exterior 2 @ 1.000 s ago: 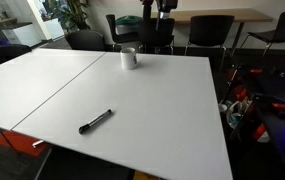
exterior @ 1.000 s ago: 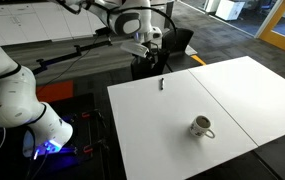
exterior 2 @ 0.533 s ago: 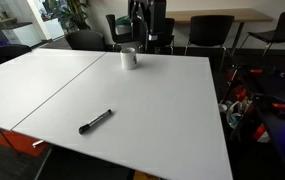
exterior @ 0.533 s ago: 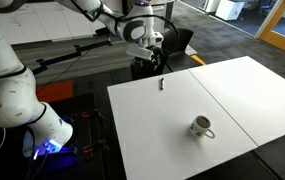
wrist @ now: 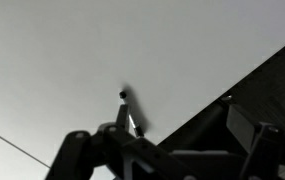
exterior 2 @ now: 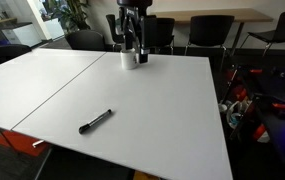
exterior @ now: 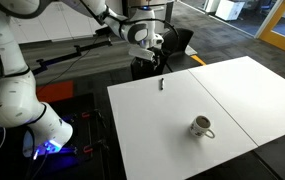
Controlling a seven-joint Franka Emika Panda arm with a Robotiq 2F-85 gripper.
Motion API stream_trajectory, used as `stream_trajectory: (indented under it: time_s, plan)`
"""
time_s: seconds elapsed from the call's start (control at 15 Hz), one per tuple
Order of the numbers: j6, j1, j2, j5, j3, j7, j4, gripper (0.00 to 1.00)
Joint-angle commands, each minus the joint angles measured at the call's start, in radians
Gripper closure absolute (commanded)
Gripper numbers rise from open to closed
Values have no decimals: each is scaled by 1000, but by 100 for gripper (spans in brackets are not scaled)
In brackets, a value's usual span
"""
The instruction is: Pick the marker and put it in the cup
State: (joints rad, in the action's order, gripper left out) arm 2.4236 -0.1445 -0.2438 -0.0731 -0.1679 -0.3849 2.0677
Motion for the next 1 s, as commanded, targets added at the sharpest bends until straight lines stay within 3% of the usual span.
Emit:
stream_trajectory:
  time_s: [0.0, 0.27, 0.93]
  plan:
    - [-4, 7, -1, -3, -8, 3, -4, 0]
    - [32, 6, -33, -22, -3, -5, -21, 0]
    - [60, -8, -275, -137, -9, -51, -253, 0]
